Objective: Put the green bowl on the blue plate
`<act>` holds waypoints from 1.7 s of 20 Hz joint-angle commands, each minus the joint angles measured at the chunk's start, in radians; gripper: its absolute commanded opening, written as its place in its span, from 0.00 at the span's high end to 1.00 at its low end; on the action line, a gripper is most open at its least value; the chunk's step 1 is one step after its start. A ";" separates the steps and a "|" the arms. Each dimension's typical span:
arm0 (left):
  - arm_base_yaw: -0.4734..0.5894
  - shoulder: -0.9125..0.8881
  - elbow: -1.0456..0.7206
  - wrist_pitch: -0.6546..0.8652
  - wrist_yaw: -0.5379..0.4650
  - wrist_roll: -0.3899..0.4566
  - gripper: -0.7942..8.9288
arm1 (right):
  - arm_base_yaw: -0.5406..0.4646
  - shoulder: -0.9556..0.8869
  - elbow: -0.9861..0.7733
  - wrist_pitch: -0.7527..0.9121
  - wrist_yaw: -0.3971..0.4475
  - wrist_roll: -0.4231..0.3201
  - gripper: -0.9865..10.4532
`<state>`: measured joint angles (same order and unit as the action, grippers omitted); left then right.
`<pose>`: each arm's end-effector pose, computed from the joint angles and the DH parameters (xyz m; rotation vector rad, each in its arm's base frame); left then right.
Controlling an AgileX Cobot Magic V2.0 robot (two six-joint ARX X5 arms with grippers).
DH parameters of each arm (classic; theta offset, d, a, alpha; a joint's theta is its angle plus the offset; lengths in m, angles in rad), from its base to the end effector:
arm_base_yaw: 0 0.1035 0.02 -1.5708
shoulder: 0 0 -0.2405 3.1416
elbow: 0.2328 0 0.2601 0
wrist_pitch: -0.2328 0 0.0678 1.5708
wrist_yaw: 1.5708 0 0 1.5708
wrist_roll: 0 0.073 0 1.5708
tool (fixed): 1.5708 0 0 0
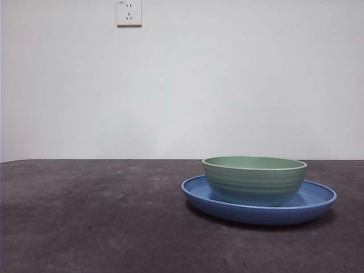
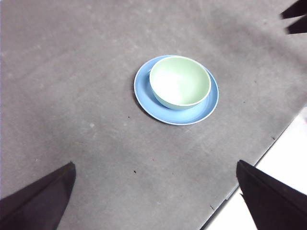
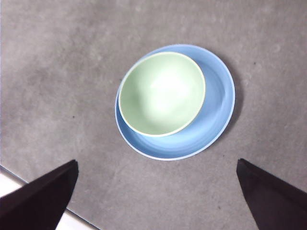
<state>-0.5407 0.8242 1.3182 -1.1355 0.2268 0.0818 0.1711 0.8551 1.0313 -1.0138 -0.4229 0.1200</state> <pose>0.1307 -0.0976 0.3697 0.1778 0.6188 -0.7671 0.1829 0.0620 0.2886 0.2163 0.8761 0.5077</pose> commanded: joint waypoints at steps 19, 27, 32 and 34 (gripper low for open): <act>-0.004 -0.030 0.008 -0.031 0.002 -0.018 0.18 | -0.038 0.678 0.014 0.222 0.198 -0.065 0.44; -0.003 -0.030 0.008 -0.032 0.002 -0.018 0.18 | -0.038 0.817 0.014 0.347 0.146 -0.085 0.55; -0.003 -0.030 0.008 -0.031 0.002 -0.018 0.18 | -0.038 0.838 0.014 0.386 0.072 -0.113 0.59; -0.003 -0.030 0.008 -0.031 0.002 -0.018 0.18 | -0.038 0.850 0.014 0.386 0.072 -0.114 0.61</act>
<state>-0.5407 0.7906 1.3170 -1.1774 0.2264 0.0647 0.1307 1.6840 1.0313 -0.6350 -0.3470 0.0219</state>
